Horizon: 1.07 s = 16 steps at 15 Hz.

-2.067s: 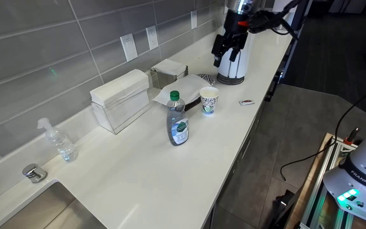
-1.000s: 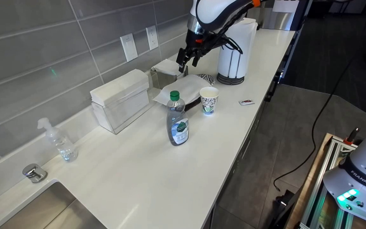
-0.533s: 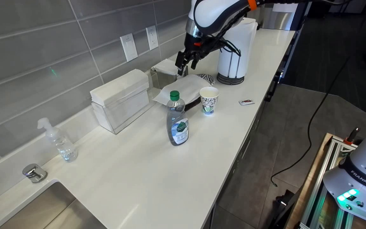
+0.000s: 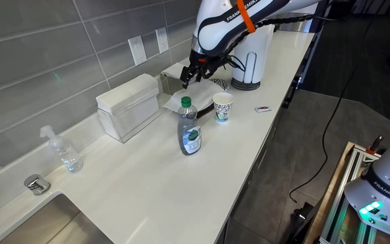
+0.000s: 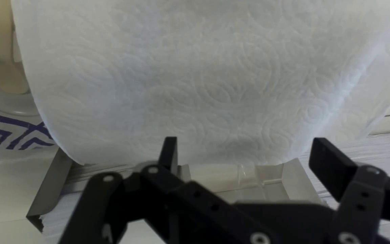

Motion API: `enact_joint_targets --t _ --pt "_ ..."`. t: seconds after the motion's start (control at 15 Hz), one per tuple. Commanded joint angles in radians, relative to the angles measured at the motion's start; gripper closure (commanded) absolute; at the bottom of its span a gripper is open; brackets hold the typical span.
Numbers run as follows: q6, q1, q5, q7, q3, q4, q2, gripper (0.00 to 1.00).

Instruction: Stuff the paper towel in the box

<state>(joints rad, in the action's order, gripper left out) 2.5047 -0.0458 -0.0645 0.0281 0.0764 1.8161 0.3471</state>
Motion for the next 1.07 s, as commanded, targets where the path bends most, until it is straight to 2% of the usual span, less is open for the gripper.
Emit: enact_joint_targets --t 0.0,0.53,1.0 --pt "0.008 -0.01 0.01 0.002 -0.001 -0.055 0.073 0.0" --pt "-0.049 -0.024 0.036 -0.026 -0.016 -0.07 0.103 0.0" --pt "-0.183 -0.04 0.068 -0.053 -0.026 -0.089 0.083 0.0"
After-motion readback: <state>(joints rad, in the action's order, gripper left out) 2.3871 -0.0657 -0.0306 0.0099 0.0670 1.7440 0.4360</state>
